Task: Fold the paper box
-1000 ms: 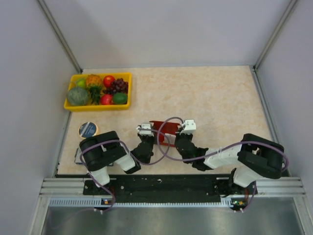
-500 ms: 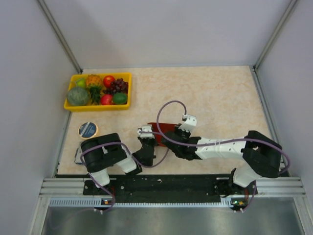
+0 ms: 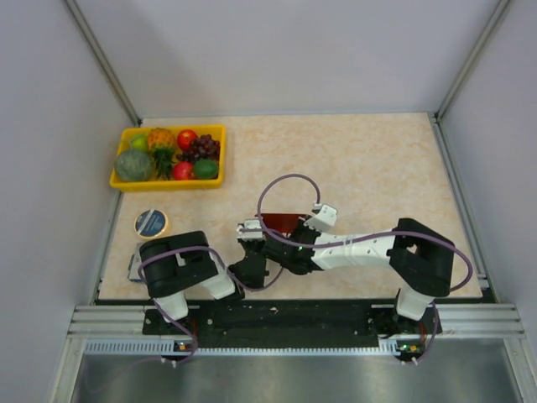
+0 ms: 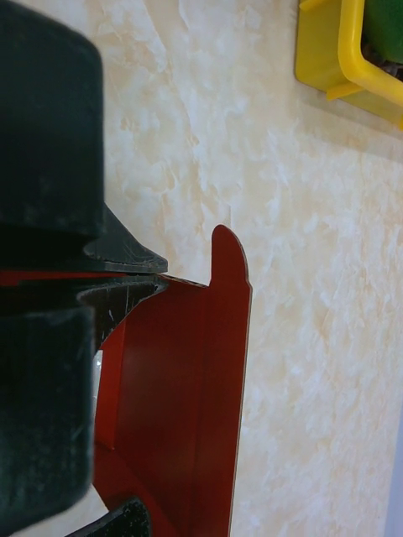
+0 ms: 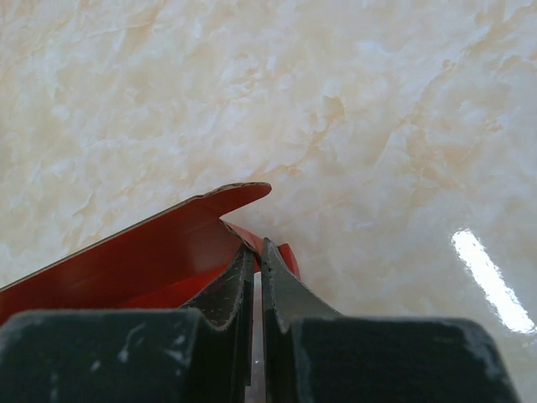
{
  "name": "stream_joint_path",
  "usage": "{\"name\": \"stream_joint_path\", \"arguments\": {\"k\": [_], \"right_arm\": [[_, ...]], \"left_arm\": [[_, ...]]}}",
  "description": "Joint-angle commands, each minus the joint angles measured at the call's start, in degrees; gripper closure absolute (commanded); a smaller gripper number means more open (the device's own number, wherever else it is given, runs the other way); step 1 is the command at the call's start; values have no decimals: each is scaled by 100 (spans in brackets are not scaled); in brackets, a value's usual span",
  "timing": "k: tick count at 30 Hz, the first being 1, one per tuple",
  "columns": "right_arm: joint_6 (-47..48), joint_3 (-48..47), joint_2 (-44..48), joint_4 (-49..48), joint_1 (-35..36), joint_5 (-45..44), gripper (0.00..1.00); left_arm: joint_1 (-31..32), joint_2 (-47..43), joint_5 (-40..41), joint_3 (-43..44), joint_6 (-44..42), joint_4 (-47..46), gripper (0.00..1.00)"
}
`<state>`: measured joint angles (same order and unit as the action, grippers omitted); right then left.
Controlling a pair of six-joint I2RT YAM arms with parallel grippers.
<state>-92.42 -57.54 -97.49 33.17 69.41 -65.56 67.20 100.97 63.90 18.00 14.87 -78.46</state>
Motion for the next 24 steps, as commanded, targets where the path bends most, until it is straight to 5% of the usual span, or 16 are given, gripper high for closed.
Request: {"name": "stream_joint_path", "arguments": {"k": [1, 16, 24], "right_arm": [[-321, 32, 133, 849, 205, -475, 100], [-285, 270, 257, 849, 240, -625, 100], [276, 357, 318, 762, 293, -511, 94]], "left_arm": [[13, -235, 0, -95, 42, -1717, 100], [39, -1325, -1028, -236, 1193, 365, 96], [48, -1879, -1143, 283, 2019, 3064, 100]]}}
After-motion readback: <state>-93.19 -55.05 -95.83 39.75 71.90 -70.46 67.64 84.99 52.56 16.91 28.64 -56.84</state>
